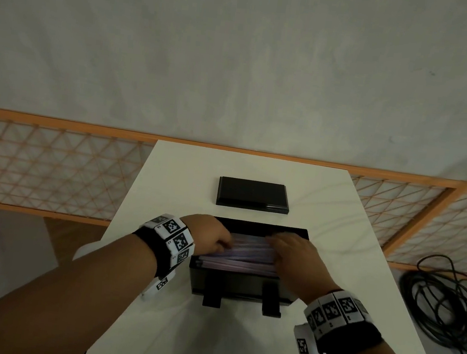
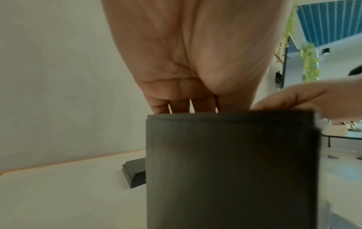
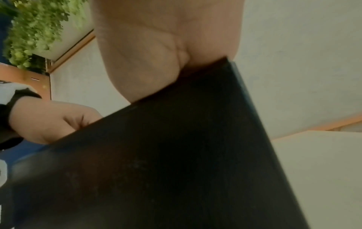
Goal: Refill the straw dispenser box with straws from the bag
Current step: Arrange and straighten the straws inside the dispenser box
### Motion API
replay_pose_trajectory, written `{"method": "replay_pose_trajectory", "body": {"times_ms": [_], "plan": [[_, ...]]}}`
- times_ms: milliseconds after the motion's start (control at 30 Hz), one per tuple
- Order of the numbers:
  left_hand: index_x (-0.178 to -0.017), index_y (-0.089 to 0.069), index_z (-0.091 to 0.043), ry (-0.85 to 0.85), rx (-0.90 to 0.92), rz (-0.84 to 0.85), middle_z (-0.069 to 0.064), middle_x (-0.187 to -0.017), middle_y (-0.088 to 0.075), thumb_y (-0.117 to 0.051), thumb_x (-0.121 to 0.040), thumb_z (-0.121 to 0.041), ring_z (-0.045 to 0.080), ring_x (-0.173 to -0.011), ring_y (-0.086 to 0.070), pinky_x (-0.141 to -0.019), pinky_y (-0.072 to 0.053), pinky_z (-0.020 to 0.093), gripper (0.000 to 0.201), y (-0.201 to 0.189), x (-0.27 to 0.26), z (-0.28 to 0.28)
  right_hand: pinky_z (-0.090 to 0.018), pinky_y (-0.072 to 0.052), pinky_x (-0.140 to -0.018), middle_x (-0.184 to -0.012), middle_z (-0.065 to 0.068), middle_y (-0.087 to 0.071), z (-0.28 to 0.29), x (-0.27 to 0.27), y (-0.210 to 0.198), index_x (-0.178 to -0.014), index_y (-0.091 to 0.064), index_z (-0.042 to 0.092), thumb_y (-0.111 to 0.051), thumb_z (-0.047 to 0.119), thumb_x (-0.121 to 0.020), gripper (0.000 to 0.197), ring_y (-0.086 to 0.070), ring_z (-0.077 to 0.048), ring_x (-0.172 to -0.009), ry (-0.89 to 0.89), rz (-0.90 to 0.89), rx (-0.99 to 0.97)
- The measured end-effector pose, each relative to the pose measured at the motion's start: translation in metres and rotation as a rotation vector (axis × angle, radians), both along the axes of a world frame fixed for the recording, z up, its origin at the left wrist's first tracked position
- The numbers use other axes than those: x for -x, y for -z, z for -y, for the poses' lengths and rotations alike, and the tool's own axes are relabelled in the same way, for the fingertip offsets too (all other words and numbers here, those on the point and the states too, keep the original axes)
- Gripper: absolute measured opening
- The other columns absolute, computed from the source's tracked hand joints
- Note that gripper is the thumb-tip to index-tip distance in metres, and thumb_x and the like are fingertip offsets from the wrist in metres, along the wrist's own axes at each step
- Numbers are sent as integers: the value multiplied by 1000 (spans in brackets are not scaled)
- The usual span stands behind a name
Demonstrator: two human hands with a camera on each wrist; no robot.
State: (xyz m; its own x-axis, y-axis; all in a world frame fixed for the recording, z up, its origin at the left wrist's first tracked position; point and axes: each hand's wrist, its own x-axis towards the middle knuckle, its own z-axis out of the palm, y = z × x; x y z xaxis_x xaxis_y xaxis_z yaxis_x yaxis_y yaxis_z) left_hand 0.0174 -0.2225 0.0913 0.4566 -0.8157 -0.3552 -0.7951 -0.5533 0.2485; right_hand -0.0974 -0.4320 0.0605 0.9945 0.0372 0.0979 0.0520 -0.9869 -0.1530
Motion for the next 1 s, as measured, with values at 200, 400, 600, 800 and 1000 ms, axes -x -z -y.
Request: {"method": "replay_pose_trajectory", "body": {"times_ms": [200,400,600,800,1000], "plan": [[-124,-60,-22,19,-4,59,1,-125,-62,-45,-96,-28,21,-115,-55,-100,-42,32,33,0,8,-5,-30,-49,-80,-98,1,-70,2,4,-4,-97,-69,21,-49,29,-90,23,-63,-21,-92,22,-125,-96],[-115,-46,-12,-367,208,158,4,-92,-57,-52,-89,-36,19,-80,-55,-68,-45,30,35,-2,14,-40,-34,-45,-93,-117,-10,-65,38,23,-4,-123,-58,12,-53,24,-93,33,-61,-27,-106,504,38,-438],[-116,-42,-7,-587,179,-305,10,-84,-61,-44,-91,-24,15,-57,-55,-48,-48,28,30,9,29,-39,-31,-41,-72,-101,-15,-67,31,20,3,-102,-59,8,-31,24,-100,32,-61,-31,-92,507,-178,-299],[-129,-38,-14,-490,435,-77,-1,-83,-59,-44,-90,-18,9,-62,-51,-54,-36,22,39,-13,27,-31,-32,-45,-72,-93,-8,-67,40,32,-15,-104,-60,15,-31,24,-99,30,-61,-29,-84,501,101,-335],[-126,-43,-11,-545,372,-139,10,-102,-65,-44,-91,-20,22,-83,-60,-74,-50,32,36,-9,25,-26,-31,-45,-73,-96,-9,-68,43,22,-14,-98,-61,14,-32,21,-98,30,-59,-24,-82,546,-10,-317]]}}
